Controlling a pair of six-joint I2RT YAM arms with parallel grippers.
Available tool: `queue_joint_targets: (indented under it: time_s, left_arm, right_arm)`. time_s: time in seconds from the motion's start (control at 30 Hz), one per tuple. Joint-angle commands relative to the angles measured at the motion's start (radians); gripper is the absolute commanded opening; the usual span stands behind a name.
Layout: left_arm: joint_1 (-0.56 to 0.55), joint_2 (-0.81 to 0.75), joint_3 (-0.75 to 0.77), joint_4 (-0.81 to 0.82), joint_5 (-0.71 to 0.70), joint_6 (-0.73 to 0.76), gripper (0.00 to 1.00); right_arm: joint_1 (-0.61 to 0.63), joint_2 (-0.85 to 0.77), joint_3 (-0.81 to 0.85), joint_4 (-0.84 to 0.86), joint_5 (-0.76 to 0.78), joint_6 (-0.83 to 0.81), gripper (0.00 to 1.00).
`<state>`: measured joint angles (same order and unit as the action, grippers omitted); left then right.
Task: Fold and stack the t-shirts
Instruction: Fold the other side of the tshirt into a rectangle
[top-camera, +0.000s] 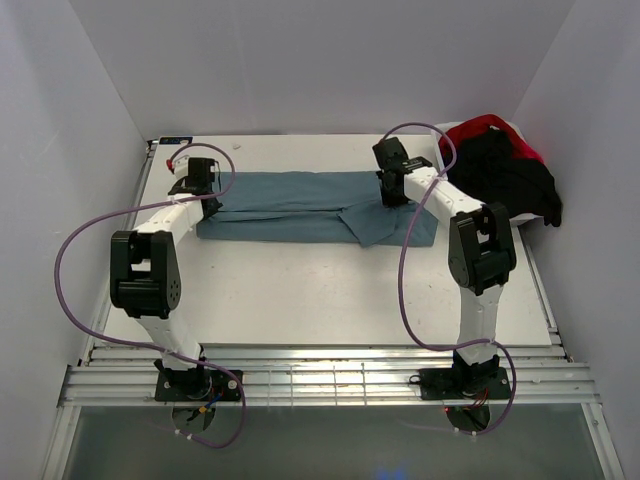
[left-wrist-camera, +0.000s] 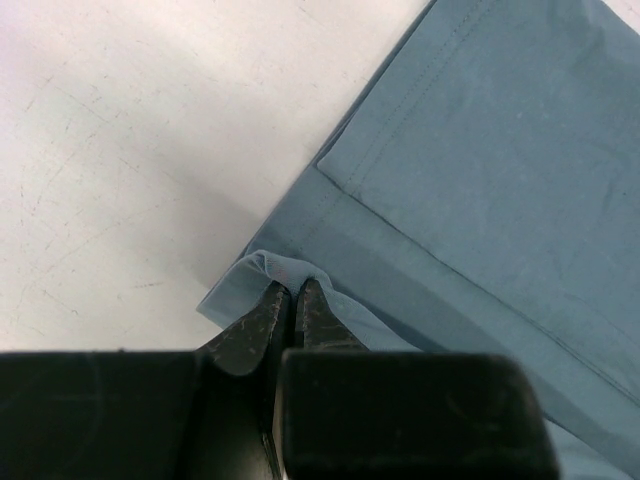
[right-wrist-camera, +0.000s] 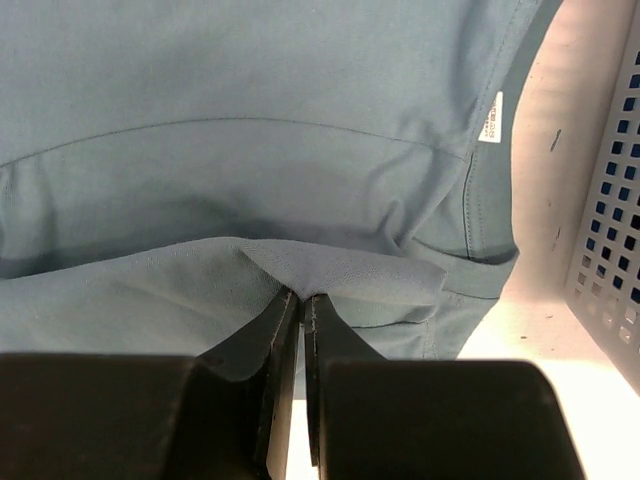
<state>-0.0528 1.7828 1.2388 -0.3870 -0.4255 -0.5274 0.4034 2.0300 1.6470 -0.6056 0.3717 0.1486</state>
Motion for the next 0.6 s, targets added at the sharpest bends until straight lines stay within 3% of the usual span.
queue_joint_targets:
  time_s: [0.0, 0.57]
  left_arm:
    - [0.021, -0.040, 0.027, 0.011, -0.001, 0.012, 0.00]
    - [0.025, 0.156, 0.145, 0.034, 0.030, 0.050, 0.00]
  right_arm:
    - [-0.009, -0.007, 0.054, -0.010, 0.010, -0.017, 0.08]
    - [-0.028, 0.124, 0.165, -0.020, -0.005, -0.029, 0.08]
